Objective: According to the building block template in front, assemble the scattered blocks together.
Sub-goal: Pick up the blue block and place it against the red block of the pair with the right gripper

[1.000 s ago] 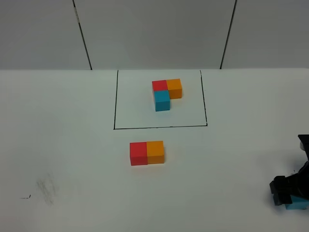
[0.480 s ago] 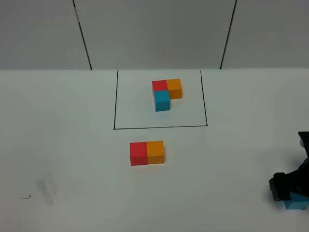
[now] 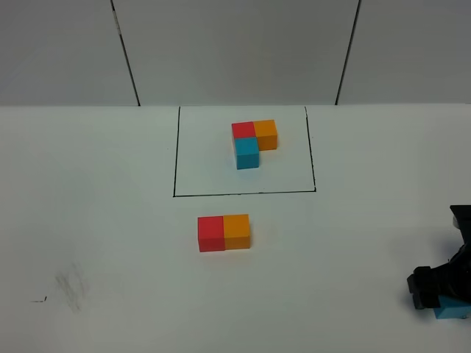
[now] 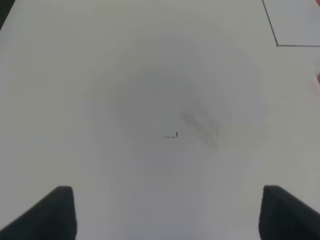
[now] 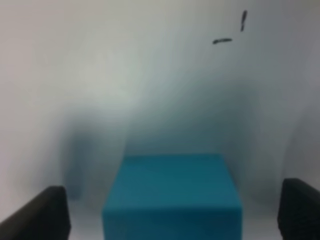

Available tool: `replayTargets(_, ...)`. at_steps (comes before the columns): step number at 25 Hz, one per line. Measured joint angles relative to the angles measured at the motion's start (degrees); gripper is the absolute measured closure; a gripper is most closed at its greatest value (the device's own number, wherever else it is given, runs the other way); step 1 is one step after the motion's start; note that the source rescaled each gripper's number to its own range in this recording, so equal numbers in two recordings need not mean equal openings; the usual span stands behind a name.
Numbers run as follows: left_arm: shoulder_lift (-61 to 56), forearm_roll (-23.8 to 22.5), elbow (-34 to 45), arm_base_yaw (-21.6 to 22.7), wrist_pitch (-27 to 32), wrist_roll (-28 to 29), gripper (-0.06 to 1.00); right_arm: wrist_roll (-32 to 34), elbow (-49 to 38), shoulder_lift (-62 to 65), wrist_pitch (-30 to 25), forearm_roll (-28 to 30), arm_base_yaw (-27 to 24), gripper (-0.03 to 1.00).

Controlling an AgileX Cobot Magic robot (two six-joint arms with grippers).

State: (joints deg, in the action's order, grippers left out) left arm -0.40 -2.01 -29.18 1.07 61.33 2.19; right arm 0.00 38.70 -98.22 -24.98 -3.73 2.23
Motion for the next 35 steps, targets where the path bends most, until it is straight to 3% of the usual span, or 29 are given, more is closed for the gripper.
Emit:
replayTargets(4,0.00,0.00,0.00,0.00,0.00,0.00,0.09,0.00,0.00,0.00,0.24,0.00,0.00,0.28)
replayTargets(8,0.00,0.00,0.00,0.00,0.00,0.00,0.09,0.00,0.00,0.00,0.30,0.00,0.00,0.39)
replayTargets(12,0.00,0.00,0.00,0.00,0.00,0.00,0.09,0.00,0.00,0.00,0.36,0.00,0.00,0.57)
replayTargets(18,0.00,0.00,0.00,0.00,0.00,0.00,0.09,0.00,0.00,0.00,0.44,-0.05,0.00,0.96)
replayTargets(35,0.00,0.00,0.00,0.00,0.00,0.05,0.09,0.00,0.00,0.00,0.45,-0.11,0.00,0.97)
